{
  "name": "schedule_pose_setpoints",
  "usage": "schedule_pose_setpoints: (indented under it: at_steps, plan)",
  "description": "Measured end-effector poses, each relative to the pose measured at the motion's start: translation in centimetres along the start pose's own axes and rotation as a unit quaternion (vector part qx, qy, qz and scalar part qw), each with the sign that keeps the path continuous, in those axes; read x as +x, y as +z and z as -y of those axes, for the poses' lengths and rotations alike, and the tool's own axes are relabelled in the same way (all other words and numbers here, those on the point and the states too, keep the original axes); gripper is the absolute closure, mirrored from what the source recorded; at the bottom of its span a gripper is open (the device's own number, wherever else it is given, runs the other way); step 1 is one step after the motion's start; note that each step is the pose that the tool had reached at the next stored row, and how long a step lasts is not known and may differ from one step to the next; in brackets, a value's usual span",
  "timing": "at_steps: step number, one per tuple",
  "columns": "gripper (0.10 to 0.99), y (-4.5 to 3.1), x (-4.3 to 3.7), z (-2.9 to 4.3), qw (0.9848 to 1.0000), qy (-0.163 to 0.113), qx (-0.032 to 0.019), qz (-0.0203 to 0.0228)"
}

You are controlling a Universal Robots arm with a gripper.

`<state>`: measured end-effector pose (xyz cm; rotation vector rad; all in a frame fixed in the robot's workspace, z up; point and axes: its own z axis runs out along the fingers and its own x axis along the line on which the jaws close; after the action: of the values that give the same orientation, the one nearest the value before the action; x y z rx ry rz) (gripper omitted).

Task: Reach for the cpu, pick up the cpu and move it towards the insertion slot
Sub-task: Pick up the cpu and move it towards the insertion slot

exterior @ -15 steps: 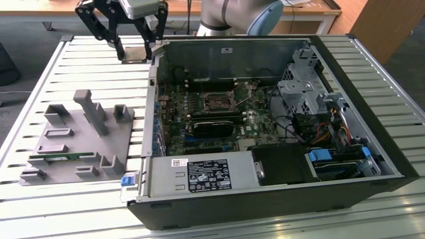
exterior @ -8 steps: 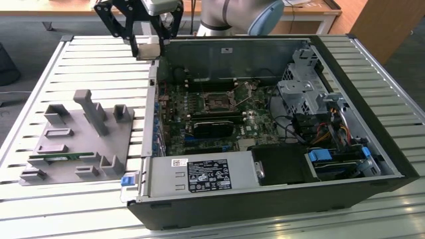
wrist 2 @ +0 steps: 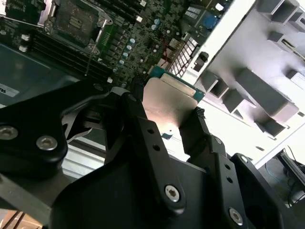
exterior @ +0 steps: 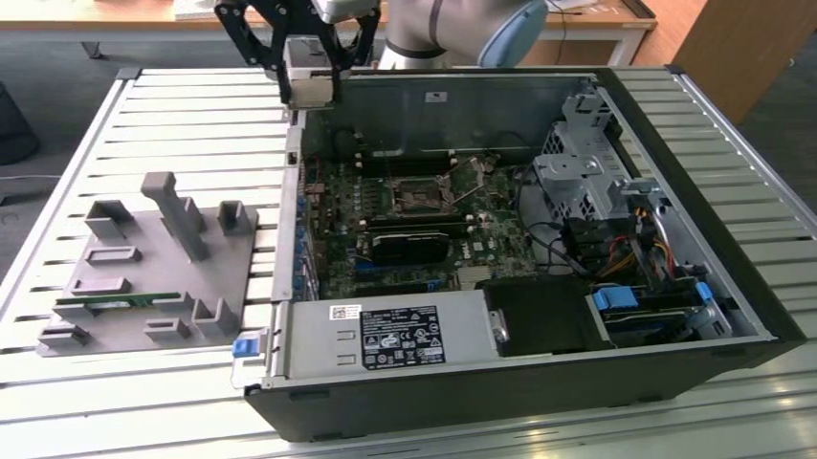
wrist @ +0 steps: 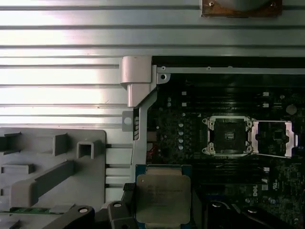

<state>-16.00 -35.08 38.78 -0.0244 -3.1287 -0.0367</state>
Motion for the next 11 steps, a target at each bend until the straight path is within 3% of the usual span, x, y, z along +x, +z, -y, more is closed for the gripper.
schedule_pose_setpoints:
  at_steps: [11]
  plan:
    - [0.541, 0.01, -3.34, -1.36, 1.0, 0.0, 0.0001, -0.0001]
